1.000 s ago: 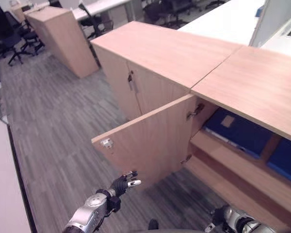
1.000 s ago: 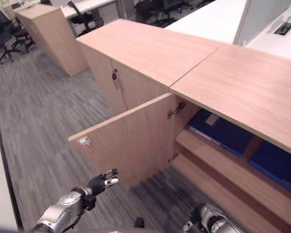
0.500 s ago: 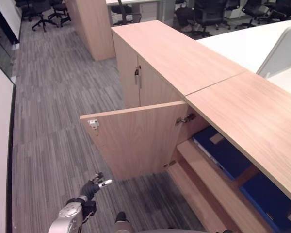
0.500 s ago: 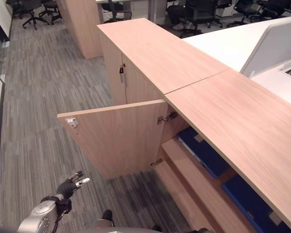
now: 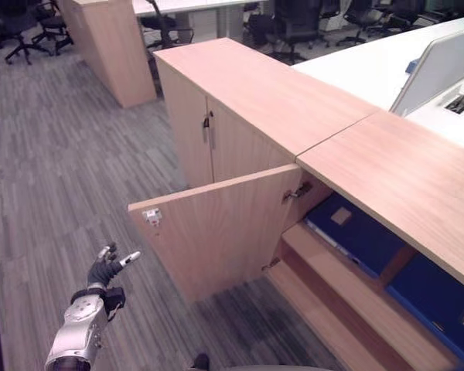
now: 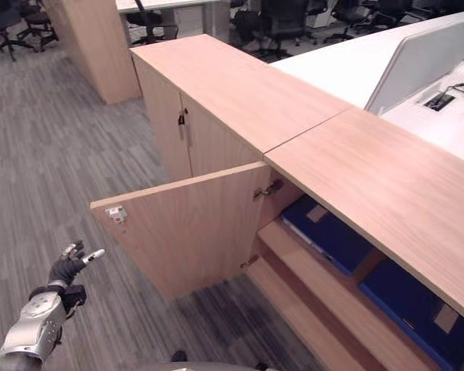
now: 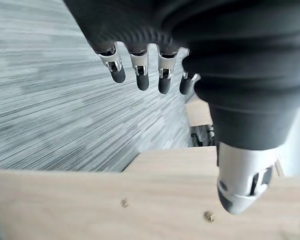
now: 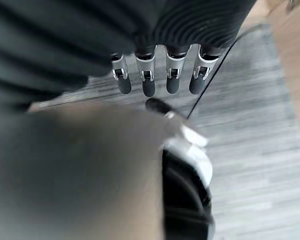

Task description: Put the empty folder in the office cabinet

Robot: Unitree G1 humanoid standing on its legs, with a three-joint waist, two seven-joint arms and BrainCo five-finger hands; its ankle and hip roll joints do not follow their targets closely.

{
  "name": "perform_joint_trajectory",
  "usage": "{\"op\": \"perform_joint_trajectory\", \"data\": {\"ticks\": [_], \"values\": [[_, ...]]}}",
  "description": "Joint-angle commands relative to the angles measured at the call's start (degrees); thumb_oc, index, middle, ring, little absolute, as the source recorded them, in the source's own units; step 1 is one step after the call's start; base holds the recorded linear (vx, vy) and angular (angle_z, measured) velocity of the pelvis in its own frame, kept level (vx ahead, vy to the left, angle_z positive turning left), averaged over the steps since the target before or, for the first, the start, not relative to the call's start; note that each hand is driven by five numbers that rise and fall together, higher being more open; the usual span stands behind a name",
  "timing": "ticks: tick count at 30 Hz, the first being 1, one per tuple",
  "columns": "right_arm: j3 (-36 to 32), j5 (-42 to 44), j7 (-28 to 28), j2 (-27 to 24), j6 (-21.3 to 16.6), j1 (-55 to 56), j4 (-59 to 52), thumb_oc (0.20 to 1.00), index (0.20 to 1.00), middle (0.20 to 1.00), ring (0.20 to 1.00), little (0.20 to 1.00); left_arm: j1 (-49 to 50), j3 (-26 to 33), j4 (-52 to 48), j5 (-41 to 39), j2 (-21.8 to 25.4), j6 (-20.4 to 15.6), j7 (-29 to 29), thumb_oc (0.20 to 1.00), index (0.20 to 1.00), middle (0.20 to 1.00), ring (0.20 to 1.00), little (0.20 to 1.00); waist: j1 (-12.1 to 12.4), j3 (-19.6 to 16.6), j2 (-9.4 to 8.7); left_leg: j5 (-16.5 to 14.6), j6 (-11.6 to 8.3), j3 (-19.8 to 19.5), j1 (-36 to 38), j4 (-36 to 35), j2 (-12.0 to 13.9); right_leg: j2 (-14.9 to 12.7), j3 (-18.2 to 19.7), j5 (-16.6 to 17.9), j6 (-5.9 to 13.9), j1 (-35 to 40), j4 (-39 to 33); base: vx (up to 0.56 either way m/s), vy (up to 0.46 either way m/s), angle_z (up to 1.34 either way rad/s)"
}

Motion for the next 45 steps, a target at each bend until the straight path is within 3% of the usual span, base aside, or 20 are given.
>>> {"op": "perform_joint_trajectory", "data": {"ticks": [1, 6, 8, 11, 14, 20, 28, 32, 37, 40, 45], "values": [[1.51, 2.91, 0.52, 1.33, -0.10, 0.53, 0.42, 1.000, 1.000, 1.000, 1.000, 1.000, -4.08, -0.34, 0.38, 2.76, 2.83, -4.41, 1.15, 1.000, 1.000, 1.000, 1.000, 1.000, -0.37, -1.68, -1.42, -2.07, 1.50, -3.47, -3.23, 1.78, -2.36, 3.84, -3.01, -5.13, 0.65, -1.33, 1.34, 0.00, 0.069, -0.19], [1.31, 3.84, -0.22, 1.39, -0.50, 0.20, 3.16, 1.000, 1.000, 1.000, 1.000, 1.000, -9.07, -3.84, 2.38, 3.51, 3.10, -4.97, 1.13, 1.000, 1.000, 1.000, 1.000, 1.000, -1.13, -1.92, -1.34, -2.52, 1.91, -2.58, -2.34, 1.24, -2.64, 3.47, -2.17, -4.64, 1.18, -1.42, 1.20, -0.01, 0.058, -0.06], [0.56, 3.64, -1.23, 0.77, -0.90, -0.07, 7.03, 1.000, 1.000, 1.000, 1.000, 1.000, -12.35, -8.35, 3.53, 3.28, 0.95, -5.40, -0.10, 1.000, 1.000, 1.000, 1.000, 1.000, -1.80, -2.25, -1.18, -2.75, 2.16, -2.08, -1.97, 1.04, -2.89, 3.27, -1.90, -4.36, 1.52, -1.53, 1.18, -0.02, 0.063, -0.06], [-0.51, 3.64, -1.82, 0.39, -0.98, -0.54, 9.02, 1.000, 1.000, 1.000, 1.000, 1.000, -13.36, -10.64, 3.05, 2.13, -0.75, -5.85, -0.76, 1.000, 1.000, 1.000, 1.000, 1.000, -2.15, -2.38, -0.86, -2.87, 2.34, -1.80, -1.73, 0.90, -3.03, 3.10, -1.82, -4.18, 1.66, -1.55, 1.13, -0.01, 0.047, -0.08], [-2.80, 3.88, -3.13, -0.59, -1.14, -1.08, 12.00, 1.000, 1.000, 1.000, 1.000, 1.000, -15.24, -17.58, 0.54, 0.77, -5.23, -6.21, -3.95, 1.000, 1.000, 1.000, 1.000, 1.000, -3.28, -2.84, -0.13, -3.25, 2.80, -1.00, -0.95, 0.51, -3.47, 2.74, -1.38, -3.82, 2.06, -1.49, 0.99, -0.01, 0.077, -0.04], [-3.65, 3.47, -4.89, -0.30, -1.24, -2.01, 14.37, 1.000, 1.000, 1.000, 1.000, 1.000, -17.66, -24.38, -3.94, 1.07, -8.61, -6.37, -7.22, 1.000, 1.000, 1.000, 1.000, 1.000, -4.08, -3.29, 0.60, -3.82, 3.15, -0.52, -0.21, 0.17, -3.76, 2.48, -1.19, -3.72, 2.33, -1.23, 0.74, 0.00, 0.035, 0.01], [-3.74, 3.21, -6.51, 0.12, -0.99, -3.01, 16.03, 1.000, 1.000, 1.000, 1.000, 1.000, -21.93, -30.92, -2.71, 3.35, -11.85, -6.32, -8.39, 1.000, 1.000, 1.000, 1.000, 1.000, -5.14, -3.56, 1.43, -4.17, 3.35, -0.49, 0.07, 0.11, -3.98, 2.14, -1.41, -3.67, 2.52, -0.99, 0.68, 0.00, 0.025, 0.03], [-3.52, 2.55, -7.11, 0.28, -0.85, -3.37, 16.56, 1.000, 1.000, 1.000, 1.000, 1.000, -21.01, -35.18, -8.10, 1.77, -12.86, -5.99, -11.55, 1.000, 1.000, 1.000, 1.000, 1.000, -5.33, -3.18, 1.65, -4.34, 3.46, -0.44, -0.09, 0.11, -4.25, 1.93, -1.71, -3.63, 2.58, -1.03, 0.73, -0.01, 0.026, 0.10], [-4.58, 2.15, -7.07, -0.38, -0.52, -3.64, 17.06, 1.000, 1.000, 1.000, 1.000, 1.000, -15.17, -39.12, -19.86, -8.80, -11.27, -4.97, -16.99, 1.000, 1.000, 1.000, 1.000, 1.000, -5.32, -2.24, 1.83, -4.52, 3.63, -0.25, -0.59, 0.11, -4.51, 1.58, -1.52, -3.38, 2.77, -1.56, 0.85, -0.02, 0.016, 0.07], [-4.92, -0.63, -6.55, -1.37, -0.22, -3.07, 17.16, 1.000, 1.000, 1.000, 1.000, 1.000, -11.29, -40.40, -25.19, -12.34, -7.64, -4.37, -20.86, 1.000, 1.000, 1.000, 1.000, 1.000, -5.25, -1.97, 1.50, -4.68, 3.70, 0.17, -0.81, 0.11, -4.63, 1.53, -1.20, -3.29, 2.92, -1.92, 0.85, -0.01, 0.004, 0.02], [-4.80, -2.72, -5.83, -2.22, -0.62, -2.53, 16.78, 1.000, 1.000, 1.000, 1.000, 1.000, -9.20, -40.57, -29.30, -10.19, -2.50, -5.89, -22.64, 1.000, 1.000, 1.000, 1.000, 1.000, -4.93, -2.12, 0.47, -4.21, 3.93, 0.91, -1.41, 0.11, -5.05, 1.28, -0.33, -2.35, 3.15, -2.64, 0.83, -0.03, 0.018, -0.15]]}}
